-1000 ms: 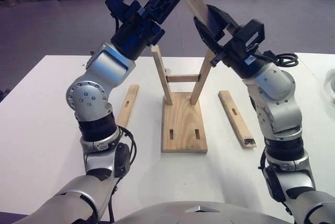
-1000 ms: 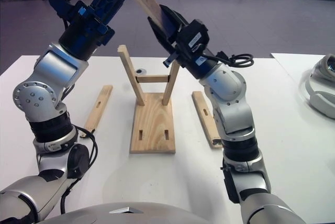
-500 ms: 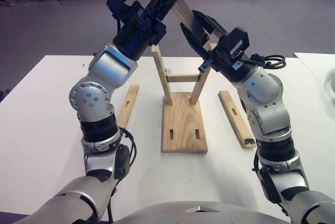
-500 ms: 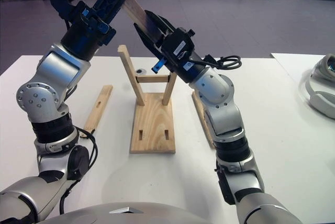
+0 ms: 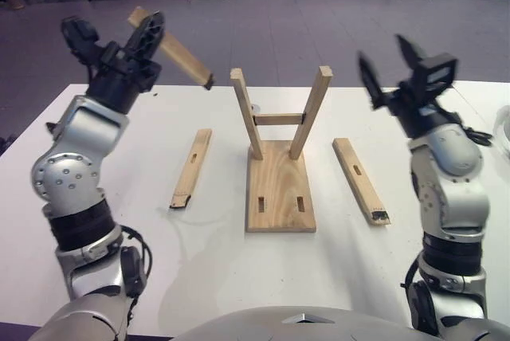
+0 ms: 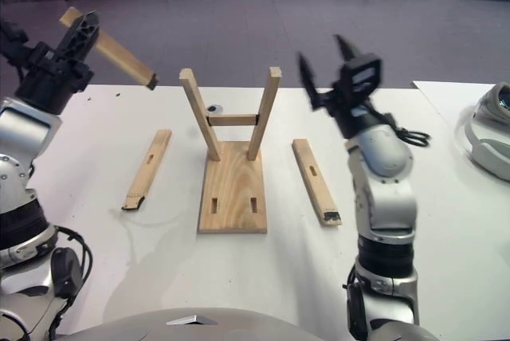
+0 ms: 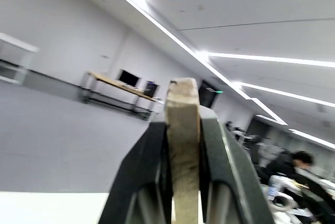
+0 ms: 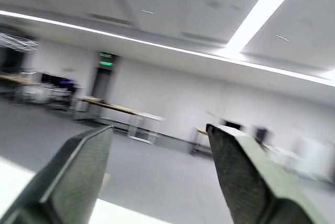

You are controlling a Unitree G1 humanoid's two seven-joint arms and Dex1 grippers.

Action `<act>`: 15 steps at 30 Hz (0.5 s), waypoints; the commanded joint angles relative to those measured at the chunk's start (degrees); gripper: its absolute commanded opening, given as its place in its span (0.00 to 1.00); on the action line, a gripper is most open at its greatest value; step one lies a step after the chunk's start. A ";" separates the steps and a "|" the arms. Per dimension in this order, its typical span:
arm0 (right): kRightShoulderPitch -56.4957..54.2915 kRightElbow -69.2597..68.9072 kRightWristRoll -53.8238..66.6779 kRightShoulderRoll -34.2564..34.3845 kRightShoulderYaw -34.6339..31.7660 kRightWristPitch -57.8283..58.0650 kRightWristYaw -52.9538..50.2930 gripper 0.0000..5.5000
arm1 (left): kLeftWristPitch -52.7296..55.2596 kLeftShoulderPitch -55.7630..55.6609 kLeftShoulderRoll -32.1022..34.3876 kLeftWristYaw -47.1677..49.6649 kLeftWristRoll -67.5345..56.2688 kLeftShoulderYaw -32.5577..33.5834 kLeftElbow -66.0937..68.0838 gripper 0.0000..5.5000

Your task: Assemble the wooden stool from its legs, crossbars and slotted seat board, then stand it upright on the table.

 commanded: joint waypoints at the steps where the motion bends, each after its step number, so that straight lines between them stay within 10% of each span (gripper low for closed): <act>1: 1.72 15.64 -2.57 1.06 0.27 -3.19 -1.86 0.59 | -10.09 5.81 1.12 -9.53 17.63 -9.04 14.70 0.07; 15: 3.23 32.91 -5.94 2.62 4.26 -14.32 -1.82 0.59 | -18.84 7.33 -6.07 -12.71 25.55 -6.66 29.63 0.07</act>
